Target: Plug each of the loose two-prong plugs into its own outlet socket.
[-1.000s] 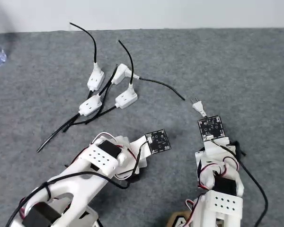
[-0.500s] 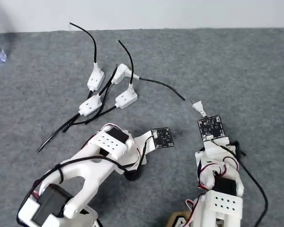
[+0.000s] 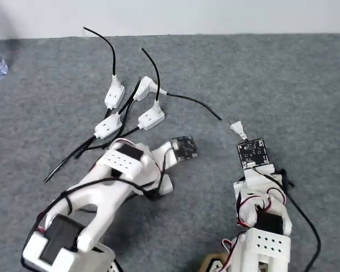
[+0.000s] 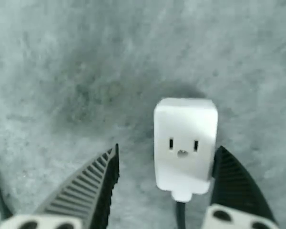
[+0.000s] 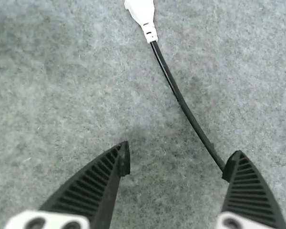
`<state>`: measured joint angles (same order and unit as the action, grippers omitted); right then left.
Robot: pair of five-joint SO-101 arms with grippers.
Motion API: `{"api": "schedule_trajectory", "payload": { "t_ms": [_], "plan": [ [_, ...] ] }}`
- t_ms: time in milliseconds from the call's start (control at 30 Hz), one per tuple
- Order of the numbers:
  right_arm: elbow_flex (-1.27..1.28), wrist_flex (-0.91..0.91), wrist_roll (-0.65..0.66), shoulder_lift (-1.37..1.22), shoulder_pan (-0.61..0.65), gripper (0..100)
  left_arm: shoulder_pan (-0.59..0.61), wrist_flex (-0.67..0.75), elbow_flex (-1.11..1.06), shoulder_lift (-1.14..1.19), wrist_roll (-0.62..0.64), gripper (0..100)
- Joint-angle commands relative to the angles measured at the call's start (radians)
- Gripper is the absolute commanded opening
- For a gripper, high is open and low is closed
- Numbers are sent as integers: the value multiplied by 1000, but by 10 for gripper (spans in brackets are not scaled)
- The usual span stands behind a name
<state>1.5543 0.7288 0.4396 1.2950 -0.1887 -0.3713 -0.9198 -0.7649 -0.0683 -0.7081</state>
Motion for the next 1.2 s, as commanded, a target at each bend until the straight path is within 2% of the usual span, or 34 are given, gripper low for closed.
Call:
{"api": "schedule_trajectory", "payload": {
  "t_ms": [0,133,267,367,467,567,700,967,1167],
  "plan": [
    [-25,5,12,5,-4,302,18,-17,73,26,-17,290],
    [-25,2,12,5,-4,302,5,-35,58,-3,9,256],
    [-25,1,12,5,-4,302,-31,-44,-10,-132,52,210],
    [-26,5,12,5,-4,302,-66,-44,-76,-232,78,216],
    [-26,7,12,5,-4,302,-81,-43,-117,-272,94,272],
    [-26,7,12,5,-4,302,-77,-35,-127,-245,92,319],
    [-25,7,12,5,-4,302,-80,18,-102,-129,92,320],
    [-25,7,12,5,-4,302,-69,-187,168,126,61,320],
    [-25,7,12,5,-4,302,-69,-201,168,129,57,320]
  ]
}}
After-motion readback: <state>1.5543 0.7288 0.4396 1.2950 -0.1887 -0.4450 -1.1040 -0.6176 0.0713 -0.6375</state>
